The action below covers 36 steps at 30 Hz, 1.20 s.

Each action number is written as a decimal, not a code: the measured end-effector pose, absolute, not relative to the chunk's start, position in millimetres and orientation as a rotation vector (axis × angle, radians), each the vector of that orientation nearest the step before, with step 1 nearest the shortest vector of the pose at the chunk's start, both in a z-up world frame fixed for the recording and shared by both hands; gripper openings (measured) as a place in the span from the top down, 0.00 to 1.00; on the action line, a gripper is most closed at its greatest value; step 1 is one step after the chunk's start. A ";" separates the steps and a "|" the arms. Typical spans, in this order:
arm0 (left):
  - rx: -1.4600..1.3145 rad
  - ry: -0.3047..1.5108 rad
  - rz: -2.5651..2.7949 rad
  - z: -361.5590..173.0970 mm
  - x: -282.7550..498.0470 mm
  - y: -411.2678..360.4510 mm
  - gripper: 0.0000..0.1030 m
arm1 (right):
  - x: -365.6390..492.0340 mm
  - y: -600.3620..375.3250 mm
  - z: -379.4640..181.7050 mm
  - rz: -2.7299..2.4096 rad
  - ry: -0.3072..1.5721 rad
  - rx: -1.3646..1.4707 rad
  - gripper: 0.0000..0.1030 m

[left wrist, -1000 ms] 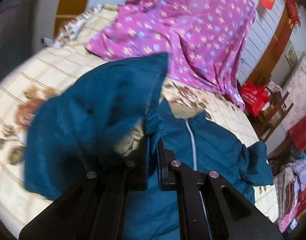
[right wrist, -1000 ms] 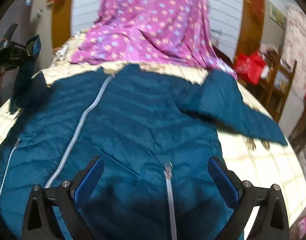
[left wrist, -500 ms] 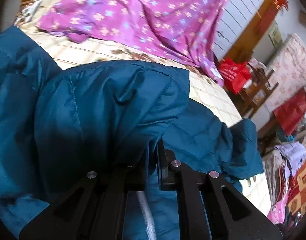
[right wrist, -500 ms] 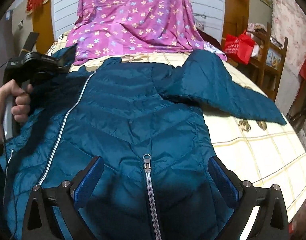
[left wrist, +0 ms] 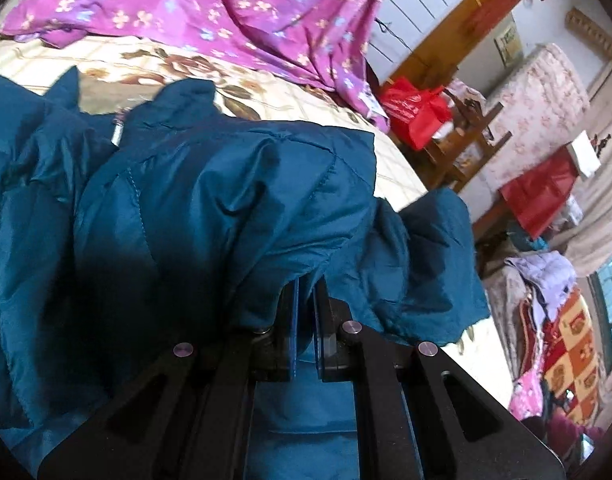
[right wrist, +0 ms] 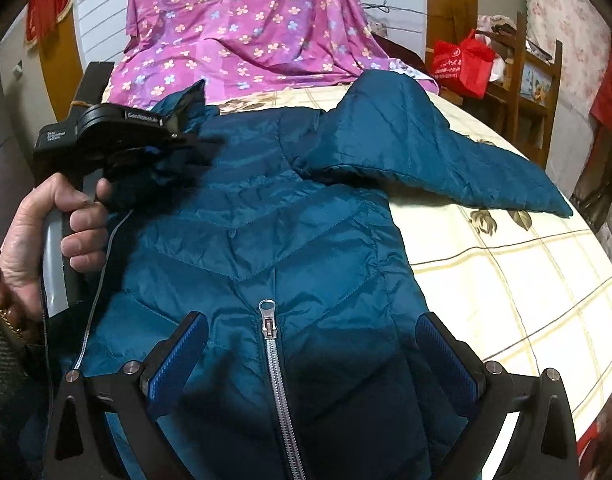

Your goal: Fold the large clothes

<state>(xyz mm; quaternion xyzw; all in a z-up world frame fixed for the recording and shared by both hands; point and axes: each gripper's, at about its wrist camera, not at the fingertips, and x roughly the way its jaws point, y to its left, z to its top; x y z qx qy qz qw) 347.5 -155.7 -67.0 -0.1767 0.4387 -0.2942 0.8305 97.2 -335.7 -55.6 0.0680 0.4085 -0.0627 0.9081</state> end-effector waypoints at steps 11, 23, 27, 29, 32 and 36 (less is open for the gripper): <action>-0.297 0.913 -0.701 -33.3 314.0 -130.7 0.35 | 99.5 -333.7 -44.1 -0.146 0.773 0.176 0.00; -0.313 0.720 -0.295 0.2 288.4 22.1 0.35 | 182.0 -313.4 -15.7 0.094 0.737 0.234 0.00; -0.381 0.751 -0.131 -31.0 297.2 75.3 0.35 | 247.4 -307.6 -32.4 0.183 0.775 0.337 0.00; -0.407 0.772 -0.071 -46.7 299.0 93.5 0.35 | 275.3 -309.0 -45.7 0.229 0.783 0.420 0.00; -0.372 0.792 0.029 -58.8 300.1 106.1 0.35 | 302.2 -306.0 -65.3 0.316 0.803 0.522 0.00; -0.390 0.807 0.096 -70.7 300.5 117.8 0.35 | 329.8 -307.9 -99.3 0.359 0.856 0.694 0.11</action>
